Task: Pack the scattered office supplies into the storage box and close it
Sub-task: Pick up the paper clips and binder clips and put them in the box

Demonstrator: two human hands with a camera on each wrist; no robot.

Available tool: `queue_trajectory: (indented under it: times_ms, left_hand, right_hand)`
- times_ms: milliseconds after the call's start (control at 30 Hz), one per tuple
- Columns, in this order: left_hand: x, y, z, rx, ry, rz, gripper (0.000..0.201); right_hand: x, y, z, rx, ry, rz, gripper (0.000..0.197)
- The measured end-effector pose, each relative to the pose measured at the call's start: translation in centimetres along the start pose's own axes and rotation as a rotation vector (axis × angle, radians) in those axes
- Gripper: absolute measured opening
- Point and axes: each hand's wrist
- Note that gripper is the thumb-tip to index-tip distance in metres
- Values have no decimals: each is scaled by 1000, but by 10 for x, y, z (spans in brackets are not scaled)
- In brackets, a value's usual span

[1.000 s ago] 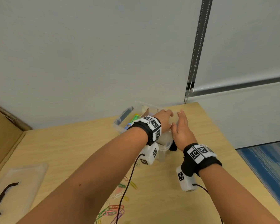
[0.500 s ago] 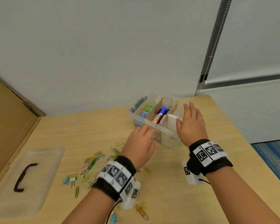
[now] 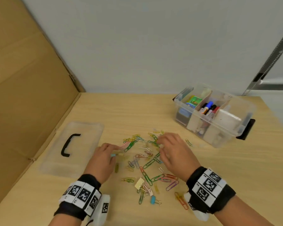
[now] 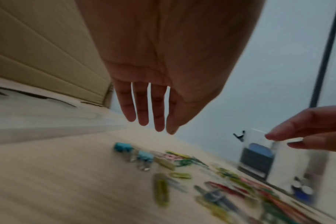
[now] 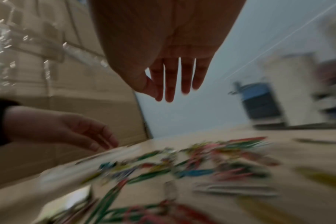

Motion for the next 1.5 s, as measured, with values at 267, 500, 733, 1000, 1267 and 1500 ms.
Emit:
queue_trajectory:
  times_ms: [267, 500, 733, 1000, 1267, 1500]
  left_hand:
    - [-36, 8, 9, -58, -95, -37, 42]
    - [-41, 12, 15, -68, -123, -51, 21]
    - [-48, 4, 15, -42, -93, -237, 16]
    - [-44, 4, 22, -108, 26, -284, 14]
    - [-45, 12, 28, -257, 103, -127, 19]
    - [-47, 18, 26, -221, 67, -126, 12]
  right_hand:
    - [-55, 77, 67, -495, -213, -82, 47]
    - [-56, 99, 90, -606, -240, -260, 41]
    - [-49, 78, 71, -215, 144, 362, 22]
    - [-14, 50, 38, -33, 734, 1163, 27]
    - [-27, 35, 8, -455, 369, 328, 25]
    - [-52, 53, -4, -550, 135, -69, 38]
Point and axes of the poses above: each hand's wrist, its own z-axis towards the middle knuckle, its own y-axis out of the palm, x = y × z, and after that the axes turned 6 degrees about z, right-handed
